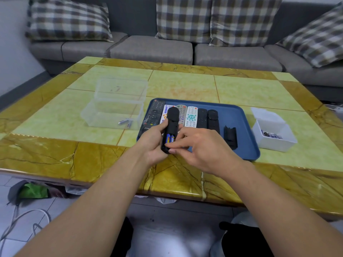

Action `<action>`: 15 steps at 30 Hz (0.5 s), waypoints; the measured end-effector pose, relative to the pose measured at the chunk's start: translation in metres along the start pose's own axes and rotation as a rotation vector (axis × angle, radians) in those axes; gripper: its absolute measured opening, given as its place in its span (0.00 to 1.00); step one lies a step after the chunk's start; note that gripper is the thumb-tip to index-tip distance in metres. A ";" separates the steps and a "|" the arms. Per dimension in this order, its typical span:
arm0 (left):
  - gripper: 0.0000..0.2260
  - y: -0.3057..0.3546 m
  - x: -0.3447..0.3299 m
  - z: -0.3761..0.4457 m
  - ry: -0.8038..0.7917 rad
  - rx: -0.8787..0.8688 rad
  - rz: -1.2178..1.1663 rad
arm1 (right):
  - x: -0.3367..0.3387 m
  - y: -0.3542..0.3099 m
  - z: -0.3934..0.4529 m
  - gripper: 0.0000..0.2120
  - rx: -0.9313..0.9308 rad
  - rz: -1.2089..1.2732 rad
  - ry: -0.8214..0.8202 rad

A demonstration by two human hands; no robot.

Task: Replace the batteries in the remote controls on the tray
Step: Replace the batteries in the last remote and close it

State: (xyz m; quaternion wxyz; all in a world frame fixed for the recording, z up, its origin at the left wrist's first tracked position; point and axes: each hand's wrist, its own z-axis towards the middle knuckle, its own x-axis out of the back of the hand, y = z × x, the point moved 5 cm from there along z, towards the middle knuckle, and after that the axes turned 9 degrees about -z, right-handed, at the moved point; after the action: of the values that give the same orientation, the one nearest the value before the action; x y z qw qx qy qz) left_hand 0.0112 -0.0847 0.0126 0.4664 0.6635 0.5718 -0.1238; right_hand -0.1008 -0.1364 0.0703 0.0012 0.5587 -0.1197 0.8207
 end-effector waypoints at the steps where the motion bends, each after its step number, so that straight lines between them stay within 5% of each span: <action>1: 0.20 0.000 0.000 0.000 -0.005 0.002 0.006 | -0.001 0.002 0.000 0.13 -0.004 0.017 0.006; 15: 0.16 -0.001 -0.007 -0.011 -0.065 0.009 0.039 | -0.002 0.010 -0.001 0.08 -0.060 0.116 0.034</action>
State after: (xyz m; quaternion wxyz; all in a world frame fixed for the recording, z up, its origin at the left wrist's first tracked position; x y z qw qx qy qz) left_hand 0.0034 -0.0808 0.0230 0.4839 0.6722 0.5429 -0.1388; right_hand -0.1026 -0.1453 0.0661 -0.0275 0.5366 -0.1765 0.8247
